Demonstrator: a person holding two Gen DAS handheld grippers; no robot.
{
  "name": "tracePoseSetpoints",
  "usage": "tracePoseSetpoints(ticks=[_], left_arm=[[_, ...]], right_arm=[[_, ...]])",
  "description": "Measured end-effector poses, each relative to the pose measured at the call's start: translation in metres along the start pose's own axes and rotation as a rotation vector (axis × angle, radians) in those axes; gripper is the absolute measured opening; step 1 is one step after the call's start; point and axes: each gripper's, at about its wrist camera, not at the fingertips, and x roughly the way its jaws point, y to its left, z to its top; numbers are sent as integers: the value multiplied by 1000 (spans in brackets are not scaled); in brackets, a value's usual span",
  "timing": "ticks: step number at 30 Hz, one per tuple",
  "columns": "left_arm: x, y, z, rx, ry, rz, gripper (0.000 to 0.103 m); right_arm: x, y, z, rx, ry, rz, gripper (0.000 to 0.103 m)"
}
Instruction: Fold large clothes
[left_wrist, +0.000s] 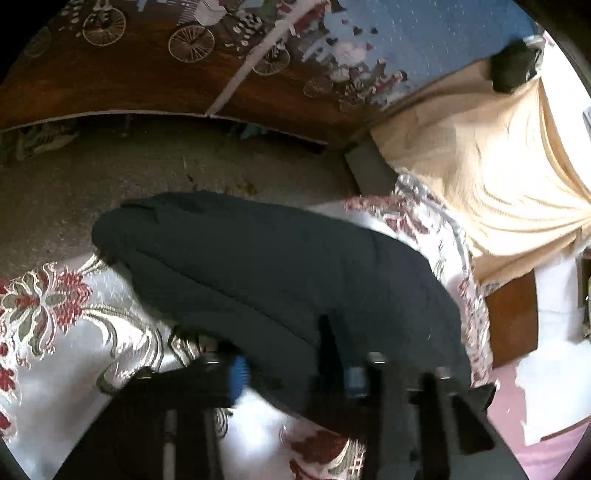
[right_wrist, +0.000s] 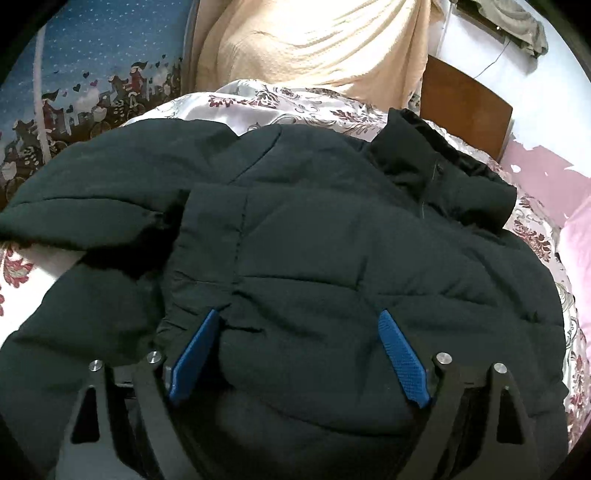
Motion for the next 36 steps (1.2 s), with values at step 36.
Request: tracePoseSetpoints(ticks=[36], left_arm=[[-109,-280,-297,1328,-235,-324,7]], right_arm=[[-117,-245,-101,489,-242,210,89]])
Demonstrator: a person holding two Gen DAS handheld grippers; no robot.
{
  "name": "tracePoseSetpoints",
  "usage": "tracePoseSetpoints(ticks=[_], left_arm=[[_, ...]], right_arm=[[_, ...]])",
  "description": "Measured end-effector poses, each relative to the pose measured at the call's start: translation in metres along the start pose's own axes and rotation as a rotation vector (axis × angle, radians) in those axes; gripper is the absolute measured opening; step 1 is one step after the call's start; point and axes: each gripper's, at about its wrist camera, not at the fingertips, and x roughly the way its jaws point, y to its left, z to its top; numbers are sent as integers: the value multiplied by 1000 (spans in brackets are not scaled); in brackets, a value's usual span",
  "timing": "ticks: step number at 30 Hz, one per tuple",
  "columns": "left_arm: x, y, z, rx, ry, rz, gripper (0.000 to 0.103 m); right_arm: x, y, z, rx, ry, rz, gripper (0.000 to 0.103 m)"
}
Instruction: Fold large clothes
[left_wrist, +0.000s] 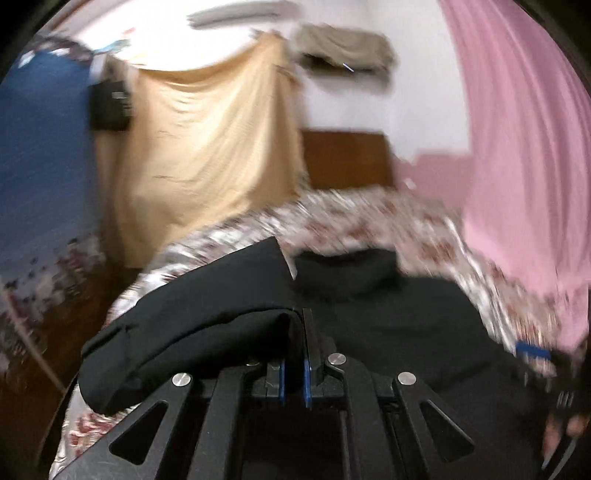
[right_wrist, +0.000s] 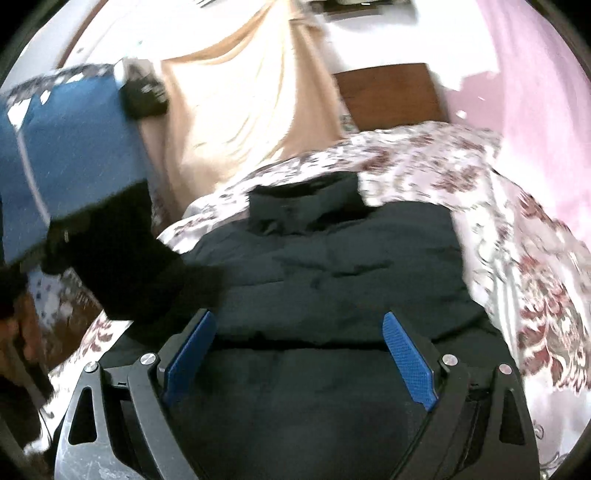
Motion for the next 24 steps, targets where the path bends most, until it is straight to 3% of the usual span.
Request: tracePoseSetpoints(ticks=[3,6,11,14,16,18,21,24], left_arm=[[19,-34,-18,64,78,-58,7],[37,-50,-35,47,169,-138,10],[48,-65,-60,36,227,-249,21],[50,-72,-66,54,245,-336,35],[49,-75,-68,62,266,-398,59],[47,-78,-68,64,289,-447,70],[43,-70,-71,30,336,-475,74],[31,-49,-79,-60,401,-517,85]], right_arm=[[7,-26,-5,99,-3,13,90],[20,-46,-8,180,16,34,90],[39,-77,-20,316,34,59,90],[42,-97,-28,407,36,95,90],[48,-103,-31,444,32,104,90],[50,-101,-33,436,31,101,90],[57,-95,-34,399,38,91,90],[56,-89,-34,365,48,84,90]])
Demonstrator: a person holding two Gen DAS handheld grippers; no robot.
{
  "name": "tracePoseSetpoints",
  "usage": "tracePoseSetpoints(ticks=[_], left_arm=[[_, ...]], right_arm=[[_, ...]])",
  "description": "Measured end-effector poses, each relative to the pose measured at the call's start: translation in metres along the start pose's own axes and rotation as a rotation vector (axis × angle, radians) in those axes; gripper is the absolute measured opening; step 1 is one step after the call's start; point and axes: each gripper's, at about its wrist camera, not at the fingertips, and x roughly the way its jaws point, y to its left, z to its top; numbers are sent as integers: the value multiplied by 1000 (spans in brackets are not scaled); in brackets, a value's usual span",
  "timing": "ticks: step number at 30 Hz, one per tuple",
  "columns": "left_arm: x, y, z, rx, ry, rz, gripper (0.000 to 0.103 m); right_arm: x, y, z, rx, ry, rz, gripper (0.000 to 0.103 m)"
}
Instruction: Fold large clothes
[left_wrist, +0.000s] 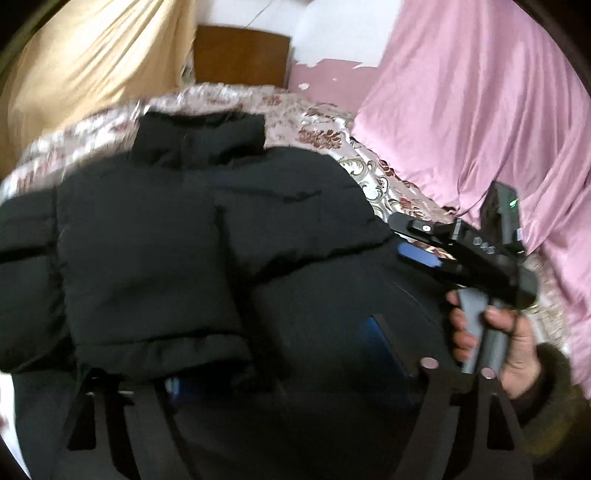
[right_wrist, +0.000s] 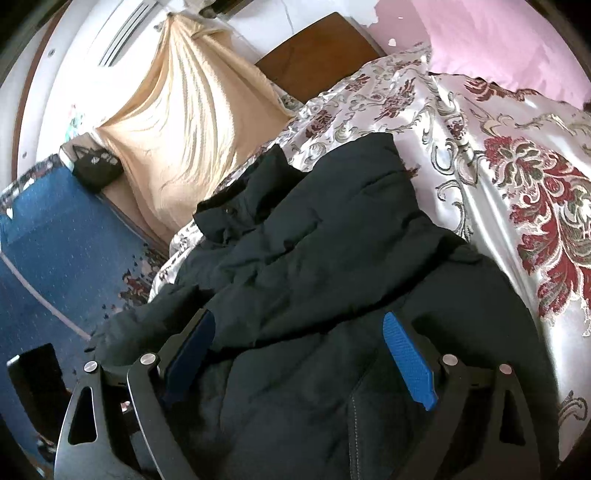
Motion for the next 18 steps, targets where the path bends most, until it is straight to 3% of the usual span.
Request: tracePoseSetpoints(ticks=[4,7,13,15,18], left_arm=[[-21,13,-19,-45,52,-54,88],[-46,27,-28,-85,9,-110,88],[-103,82,-26,-251,-198,46,91],[-117,106,-30,-337,-264,161,94],[-125,143,-42,-499,-299,334,97]], right_arm=[[1,9,-1,-48,11,-18,90],[-2,16,-4,-94,21,-32,90],[-11,68,-16,-332,30,-90,90],[-12,101,-27,-455,44,-96,90],[-8,158,-54,-664,72,-74,89]])
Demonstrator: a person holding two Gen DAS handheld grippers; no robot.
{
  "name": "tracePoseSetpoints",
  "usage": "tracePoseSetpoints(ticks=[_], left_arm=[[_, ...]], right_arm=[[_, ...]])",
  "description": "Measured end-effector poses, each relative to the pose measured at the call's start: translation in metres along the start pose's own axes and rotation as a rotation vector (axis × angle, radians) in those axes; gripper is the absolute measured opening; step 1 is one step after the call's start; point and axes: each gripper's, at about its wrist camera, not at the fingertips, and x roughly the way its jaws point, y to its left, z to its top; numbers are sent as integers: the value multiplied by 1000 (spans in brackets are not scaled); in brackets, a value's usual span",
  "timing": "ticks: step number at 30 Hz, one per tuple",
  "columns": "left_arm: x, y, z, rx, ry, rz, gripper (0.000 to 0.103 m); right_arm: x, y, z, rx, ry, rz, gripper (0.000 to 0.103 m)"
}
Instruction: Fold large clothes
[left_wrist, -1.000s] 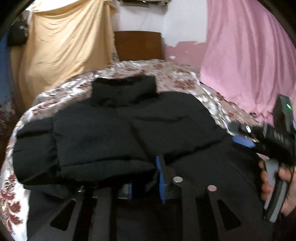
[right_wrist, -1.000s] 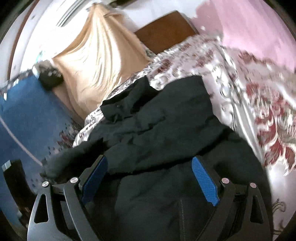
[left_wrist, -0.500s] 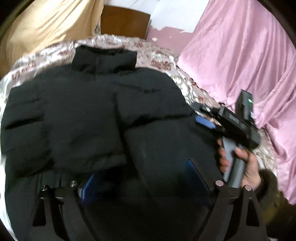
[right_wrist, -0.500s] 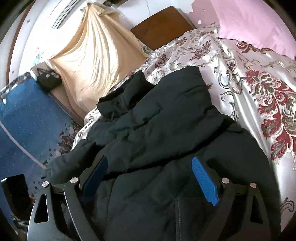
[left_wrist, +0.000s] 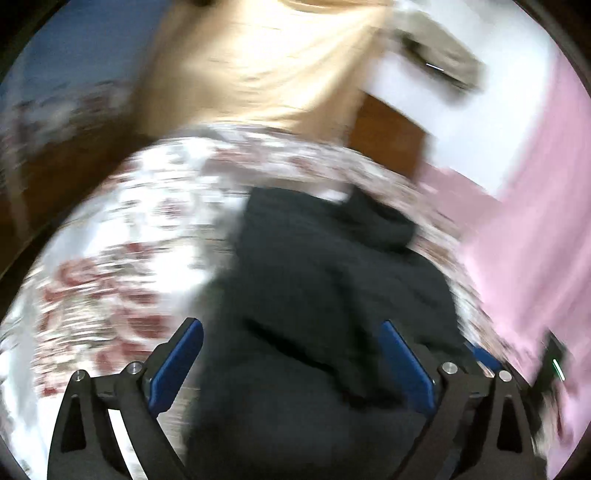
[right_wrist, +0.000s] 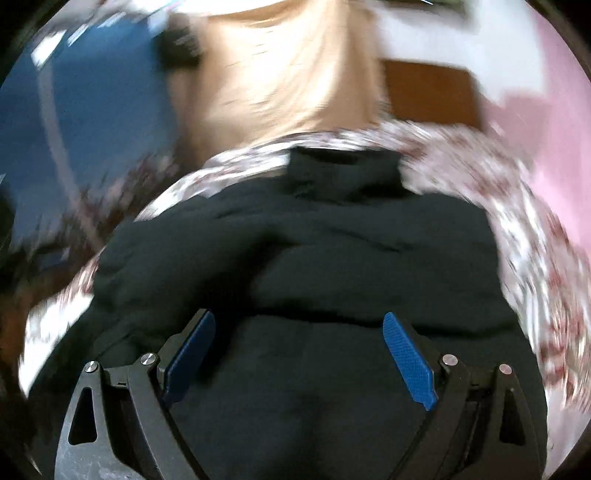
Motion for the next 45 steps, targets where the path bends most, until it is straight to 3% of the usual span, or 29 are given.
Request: tracePoseSetpoints(ticks=[5,8,13,15,17,18,21,26,29,33,37,41,43,45], left_arm=[[32,31,4,-72,20,128,97],[56,34,7,-69,36,168,97],[68,46,9,-91,70,151,97],[70,46,8,-96,73,148,97],[72,45,7,-93,73,150,97],[72,43,7,-88,72,152,97],[71,35,5,-61,66,168,97],[69,17,1,32,32,203,97],[69,14,0,49,27,201,97],[74,14,-1,53,44,212,97],[80,16,-4,52,71,226,97],[83,16,-4,51,79,225,97],[84,13,0,44,64,219,97],[88,4,8,58,45,209,97]], right_arm=[[7,110,7,-368,-11,18,89],[17,149,8,-484,-24,-57,89],[38,180,7,-570,-20,-146,85],[38,183,8,-578,-42,-156,53],[30,182,14,-544,-57,-129,30],[23,177,19,-523,-73,-118,21],[-1,153,40,-480,-131,-116,11],[-44,92,88,-358,-243,-198,10],[-55,38,108,-265,-281,-290,10],[-41,-28,109,-154,-268,-390,9],[-8,-88,84,-8,-174,-404,9],[26,-123,52,113,-73,-384,10],[34,-141,36,200,-37,-367,18],[30,-152,26,257,-48,-386,42]])
